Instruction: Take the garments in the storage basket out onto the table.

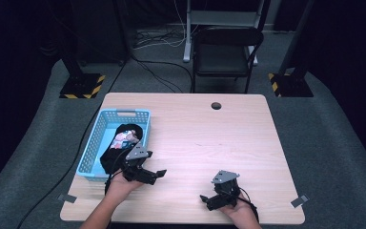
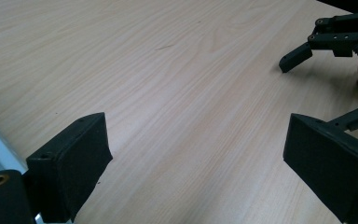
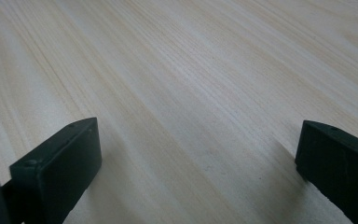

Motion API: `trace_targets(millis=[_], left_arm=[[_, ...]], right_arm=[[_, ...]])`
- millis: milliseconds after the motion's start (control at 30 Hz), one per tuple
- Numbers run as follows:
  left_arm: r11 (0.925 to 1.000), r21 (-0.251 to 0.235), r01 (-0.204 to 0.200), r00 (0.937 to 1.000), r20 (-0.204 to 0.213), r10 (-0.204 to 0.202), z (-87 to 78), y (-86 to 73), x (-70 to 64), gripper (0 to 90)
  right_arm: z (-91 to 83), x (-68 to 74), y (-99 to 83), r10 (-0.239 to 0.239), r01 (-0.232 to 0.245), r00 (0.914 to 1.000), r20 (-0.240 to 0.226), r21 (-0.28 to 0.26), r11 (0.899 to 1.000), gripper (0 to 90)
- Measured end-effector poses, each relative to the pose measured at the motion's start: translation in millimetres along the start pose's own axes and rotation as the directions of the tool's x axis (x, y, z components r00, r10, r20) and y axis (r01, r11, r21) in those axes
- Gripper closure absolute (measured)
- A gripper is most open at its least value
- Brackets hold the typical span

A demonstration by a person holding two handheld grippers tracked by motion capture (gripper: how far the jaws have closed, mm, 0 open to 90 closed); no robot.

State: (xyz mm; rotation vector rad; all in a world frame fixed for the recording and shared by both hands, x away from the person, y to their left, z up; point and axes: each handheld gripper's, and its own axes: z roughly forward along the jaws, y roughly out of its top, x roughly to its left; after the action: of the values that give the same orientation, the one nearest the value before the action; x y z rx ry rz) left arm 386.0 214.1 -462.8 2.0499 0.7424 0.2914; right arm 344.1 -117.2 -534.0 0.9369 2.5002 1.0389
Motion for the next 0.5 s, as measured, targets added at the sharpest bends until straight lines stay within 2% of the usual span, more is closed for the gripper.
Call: trace_targets(millis=[500], left_arm=[[0.9994,-0.017,0.029,0.9994,-0.021,-0.029,-7.2,0.3,7.3,6.3]], right_arm=[[0.1,-0.1,0.1,-0.001,0.001,1.0000,0.000,0.000,1.000,0.0]])
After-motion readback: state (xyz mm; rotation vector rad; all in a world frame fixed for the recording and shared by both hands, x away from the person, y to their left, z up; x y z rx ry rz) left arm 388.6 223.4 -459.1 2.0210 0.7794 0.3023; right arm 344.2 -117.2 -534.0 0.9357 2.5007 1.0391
